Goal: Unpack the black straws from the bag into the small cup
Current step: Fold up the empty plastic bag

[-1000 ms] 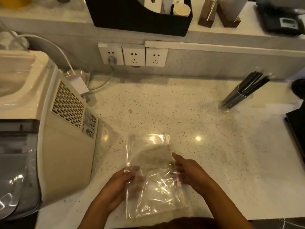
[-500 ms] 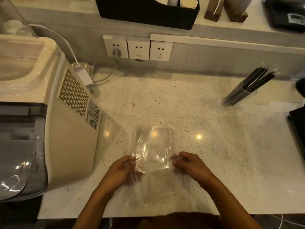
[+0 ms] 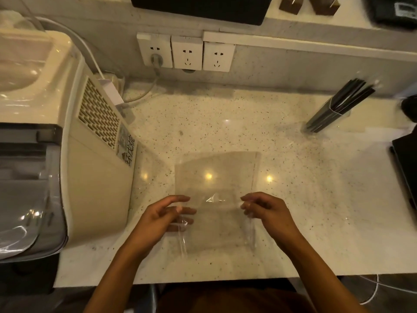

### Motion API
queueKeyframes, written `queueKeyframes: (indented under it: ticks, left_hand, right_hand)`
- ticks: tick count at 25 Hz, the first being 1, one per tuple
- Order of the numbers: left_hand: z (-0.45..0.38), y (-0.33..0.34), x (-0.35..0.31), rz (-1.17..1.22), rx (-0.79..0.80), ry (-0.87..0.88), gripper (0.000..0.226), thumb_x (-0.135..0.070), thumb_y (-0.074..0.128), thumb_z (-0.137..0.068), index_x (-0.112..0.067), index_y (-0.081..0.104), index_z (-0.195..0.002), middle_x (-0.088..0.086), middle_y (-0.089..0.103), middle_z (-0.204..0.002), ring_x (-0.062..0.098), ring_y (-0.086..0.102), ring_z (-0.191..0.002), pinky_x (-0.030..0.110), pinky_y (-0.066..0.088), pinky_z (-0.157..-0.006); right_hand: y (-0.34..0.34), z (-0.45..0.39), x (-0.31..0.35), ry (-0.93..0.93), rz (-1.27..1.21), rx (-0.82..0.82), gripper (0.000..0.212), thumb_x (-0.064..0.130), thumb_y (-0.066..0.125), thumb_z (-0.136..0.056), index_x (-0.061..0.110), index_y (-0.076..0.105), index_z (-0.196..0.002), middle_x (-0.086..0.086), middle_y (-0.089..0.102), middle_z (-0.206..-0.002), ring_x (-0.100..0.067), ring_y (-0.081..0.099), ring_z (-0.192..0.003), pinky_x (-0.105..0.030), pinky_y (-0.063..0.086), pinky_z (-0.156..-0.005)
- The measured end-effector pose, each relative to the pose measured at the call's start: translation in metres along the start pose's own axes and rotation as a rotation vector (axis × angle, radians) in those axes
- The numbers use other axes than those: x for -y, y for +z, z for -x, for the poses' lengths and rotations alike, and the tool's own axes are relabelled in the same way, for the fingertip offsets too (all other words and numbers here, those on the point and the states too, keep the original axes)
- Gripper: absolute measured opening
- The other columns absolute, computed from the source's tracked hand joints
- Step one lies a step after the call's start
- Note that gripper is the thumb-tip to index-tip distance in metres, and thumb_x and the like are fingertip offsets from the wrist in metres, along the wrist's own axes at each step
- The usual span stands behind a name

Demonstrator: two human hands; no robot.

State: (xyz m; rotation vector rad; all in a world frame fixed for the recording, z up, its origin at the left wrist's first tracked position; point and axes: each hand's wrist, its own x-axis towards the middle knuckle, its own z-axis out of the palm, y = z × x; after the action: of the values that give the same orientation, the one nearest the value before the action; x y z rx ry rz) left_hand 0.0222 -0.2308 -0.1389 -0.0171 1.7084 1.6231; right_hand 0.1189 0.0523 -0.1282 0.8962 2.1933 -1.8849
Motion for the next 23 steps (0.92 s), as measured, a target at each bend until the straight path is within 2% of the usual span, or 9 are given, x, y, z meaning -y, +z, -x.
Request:
queueKeyframes:
  ticks: [5,7,9,12,15,17,18,20,23]
  left_hand:
    - [-0.002,0.0,0.003,0.059,0.045,0.055,0.025,-0.023,0.056,-0.099,-0.025,0.076,-0.114,0.008,0.077,-0.115,0.031,0.075,-0.101,0.043,0.063,-0.084]
    - [-0.002,0.001,0.007,0.026,0.04,0.075,0.03,-0.012,0.052,-0.103,-0.026,0.078,-0.11,0.001,0.076,-0.116,0.021,0.074,-0.103,0.034,0.063,-0.079]
    - [-0.001,0.004,0.01,0.003,0.042,0.089,0.039,-0.005,0.048,-0.103,-0.028,0.079,-0.104,-0.002,0.077,-0.113,0.015,0.073,-0.101,0.024,0.06,-0.074]
    - [0.008,0.017,0.012,0.034,0.067,0.117,0.039,-0.003,0.044,-0.104,-0.021,0.078,-0.102,0.005,0.079,-0.111,0.025,0.076,-0.097,0.028,0.061,-0.072]
    - [0.025,0.041,0.009,0.099,0.099,0.149,0.028,-0.021,0.048,-0.104,-0.024,0.07,-0.122,0.01,0.077,-0.117,0.034,0.076,-0.099,0.04,0.062,-0.076]
    - [0.037,0.062,0.008,0.189,0.125,0.116,0.041,-0.042,0.055,-0.098,-0.032,0.057,-0.138,0.015,0.074,-0.123,0.037,0.074,-0.105,0.046,0.063,-0.08]
    - [0.044,0.077,0.011,0.227,0.122,0.083,0.048,-0.049,0.058,-0.094,-0.031,0.056,-0.139,0.018,0.073,-0.124,0.039,0.072,-0.109,0.046,0.062,-0.082]
    - [0.06,0.113,0.021,0.214,0.101,0.04,0.054,-0.052,0.065,-0.088,-0.021,0.063,-0.132,0.02,0.072,-0.123,0.04,0.07,-0.113,0.043,0.06,-0.086]
    - [0.088,0.188,0.051,0.01,0.13,0.017,0.038,-0.043,0.077,-0.084,-0.019,0.076,-0.113,0.012,0.077,-0.114,0.034,0.073,-0.106,0.04,0.059,-0.086]
  right_hand:
    - [-0.004,0.015,-0.002,0.003,-0.077,-0.082,0.03,0.0,0.067,-0.092,0.026,0.083,-0.089,-0.004,0.08,-0.089,-0.023,0.076,-0.083,-0.028,0.061,-0.073]
    - [-0.007,0.024,-0.004,-0.05,-0.095,-0.089,0.028,-0.003,0.067,-0.088,0.021,0.083,-0.091,-0.004,0.08,-0.093,-0.022,0.076,-0.087,-0.026,0.061,-0.073]
    - [-0.011,0.033,-0.006,-0.068,-0.152,-0.089,0.028,-0.006,0.067,-0.086,0.017,0.082,-0.093,-0.008,0.08,-0.094,-0.026,0.075,-0.091,-0.029,0.061,-0.077]
    - [-0.019,0.045,-0.01,-0.026,-0.185,-0.13,0.033,-0.008,0.066,-0.086,0.021,0.082,-0.091,-0.007,0.08,-0.092,-0.023,0.075,-0.088,-0.027,0.06,-0.076]
    - [-0.036,0.066,-0.014,-0.059,-0.195,-0.158,0.035,-0.009,0.069,-0.084,0.023,0.082,-0.091,-0.001,0.08,-0.091,-0.014,0.075,-0.085,-0.021,0.058,-0.069]
    - [-0.051,0.08,-0.024,-0.076,-0.223,-0.193,0.033,-0.006,0.069,-0.086,0.023,0.082,-0.092,0.002,0.08,-0.094,-0.012,0.075,-0.087,-0.022,0.06,-0.07]
    - [-0.062,0.09,-0.03,-0.077,-0.244,-0.212,0.031,-0.004,0.069,-0.088,0.024,0.082,-0.092,0.003,0.079,-0.095,-0.013,0.075,-0.089,-0.025,0.061,-0.072]
    - [-0.088,0.112,-0.046,-0.066,-0.314,-0.23,0.029,-0.002,0.067,-0.089,0.024,0.082,-0.093,0.001,0.079,-0.095,-0.017,0.075,-0.088,-0.031,0.061,-0.077]
    - [-0.137,0.164,-0.084,-0.047,-0.409,-0.278,0.034,-0.005,0.065,-0.09,0.025,0.082,-0.093,-0.001,0.08,-0.094,-0.021,0.076,-0.087,-0.032,0.062,-0.075]
